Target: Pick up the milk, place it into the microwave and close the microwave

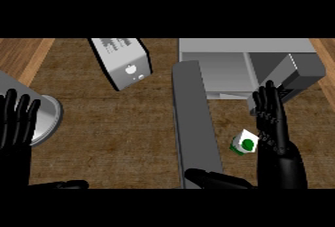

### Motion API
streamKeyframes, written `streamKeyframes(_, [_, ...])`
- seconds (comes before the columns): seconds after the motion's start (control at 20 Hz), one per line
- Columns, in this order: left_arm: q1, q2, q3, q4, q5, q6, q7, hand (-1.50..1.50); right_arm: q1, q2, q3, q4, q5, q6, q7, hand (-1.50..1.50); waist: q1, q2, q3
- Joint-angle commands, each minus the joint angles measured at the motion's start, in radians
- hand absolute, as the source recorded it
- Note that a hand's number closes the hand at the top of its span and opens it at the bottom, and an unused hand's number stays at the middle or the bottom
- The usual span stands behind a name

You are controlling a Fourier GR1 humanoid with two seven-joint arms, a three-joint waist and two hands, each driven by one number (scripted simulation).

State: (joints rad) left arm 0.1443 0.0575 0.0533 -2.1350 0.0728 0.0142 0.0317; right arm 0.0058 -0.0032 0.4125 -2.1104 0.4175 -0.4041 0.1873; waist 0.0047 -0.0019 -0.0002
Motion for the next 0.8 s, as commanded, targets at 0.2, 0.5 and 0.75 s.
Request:
streamKeyframes(0.2, [0.206, 0.012, 0.052, -0.133, 0.104, -0.099, -0.029, -1.5, 0.055, 0.003, 0.109, -0.008, 0.158, -0.128, 0.098, -1.5, 0.002, -0.001, 0.0])
streamKeyframes(0.5, [0.229, 0.045, 0.185, -0.098, 0.23, -0.19, -0.073, -1.5, 0.11, 0.003, 0.058, 0.009, 0.104, -0.129, 0.049, -1.5, 0.001, 0.001, 0.0])
streamKeyframes(0.75, [0.279, 0.006, 0.172, -0.13, 0.188, -0.208, -0.087, -1.5, 0.12, -0.034, -0.018, 0.102, -0.019, -0.119, -0.049, -1.5, 0.001, 0.001, 0.0])
